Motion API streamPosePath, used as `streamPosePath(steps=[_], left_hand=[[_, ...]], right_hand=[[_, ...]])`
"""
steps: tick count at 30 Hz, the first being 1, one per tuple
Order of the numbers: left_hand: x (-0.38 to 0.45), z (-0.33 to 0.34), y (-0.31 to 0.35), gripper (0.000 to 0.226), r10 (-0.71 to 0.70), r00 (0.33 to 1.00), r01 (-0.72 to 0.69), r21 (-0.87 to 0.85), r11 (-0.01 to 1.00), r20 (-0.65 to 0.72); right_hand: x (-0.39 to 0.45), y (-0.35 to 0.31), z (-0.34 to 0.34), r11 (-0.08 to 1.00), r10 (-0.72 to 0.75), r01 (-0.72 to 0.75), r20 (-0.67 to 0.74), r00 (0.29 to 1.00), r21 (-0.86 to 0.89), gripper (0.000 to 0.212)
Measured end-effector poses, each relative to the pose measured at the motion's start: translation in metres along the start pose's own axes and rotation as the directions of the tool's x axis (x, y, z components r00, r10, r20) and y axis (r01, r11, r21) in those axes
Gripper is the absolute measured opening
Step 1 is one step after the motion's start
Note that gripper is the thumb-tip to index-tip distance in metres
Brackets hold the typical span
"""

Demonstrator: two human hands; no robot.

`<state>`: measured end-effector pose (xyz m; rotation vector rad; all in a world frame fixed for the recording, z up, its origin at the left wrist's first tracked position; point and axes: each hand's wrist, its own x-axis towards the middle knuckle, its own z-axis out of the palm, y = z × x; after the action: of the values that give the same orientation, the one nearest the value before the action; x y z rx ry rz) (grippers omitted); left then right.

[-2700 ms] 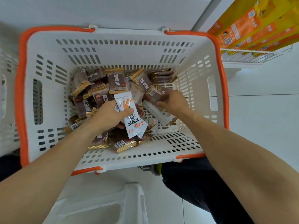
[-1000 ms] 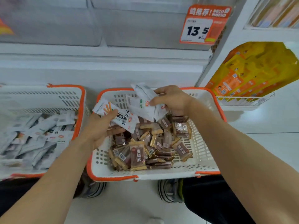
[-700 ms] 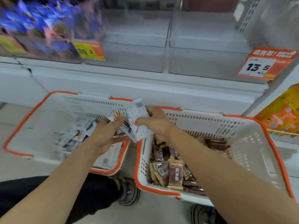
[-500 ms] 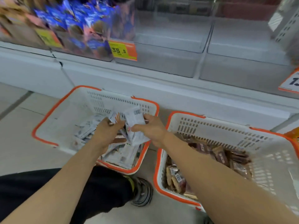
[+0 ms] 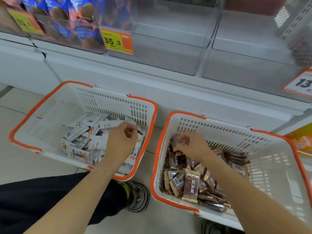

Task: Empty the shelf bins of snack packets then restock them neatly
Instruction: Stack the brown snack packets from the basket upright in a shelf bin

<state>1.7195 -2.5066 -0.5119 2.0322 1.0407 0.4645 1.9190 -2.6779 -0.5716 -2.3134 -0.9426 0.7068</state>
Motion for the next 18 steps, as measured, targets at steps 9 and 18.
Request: streamPosePath(steps=[9, 18], left_hand=[[-0.047, 0.100, 0.035, 0.029, 0.007, 0.696, -0.262, 0.245, 0.933, 0.718], [-0.049, 0.159, 0.006, 0.063, -0.221, 0.575, -0.369, 0.491, 0.789, 0.788]], right_hand=[[-0.041, 0.068, 0.094, 0.824, 0.156, 0.107, 0.403, 0.902, -0.556, 0.116], [-0.048, 0.136, 0.002, 0.737, 0.095, 0.156, 0.330, 0.939, -0.658, 0.064]])
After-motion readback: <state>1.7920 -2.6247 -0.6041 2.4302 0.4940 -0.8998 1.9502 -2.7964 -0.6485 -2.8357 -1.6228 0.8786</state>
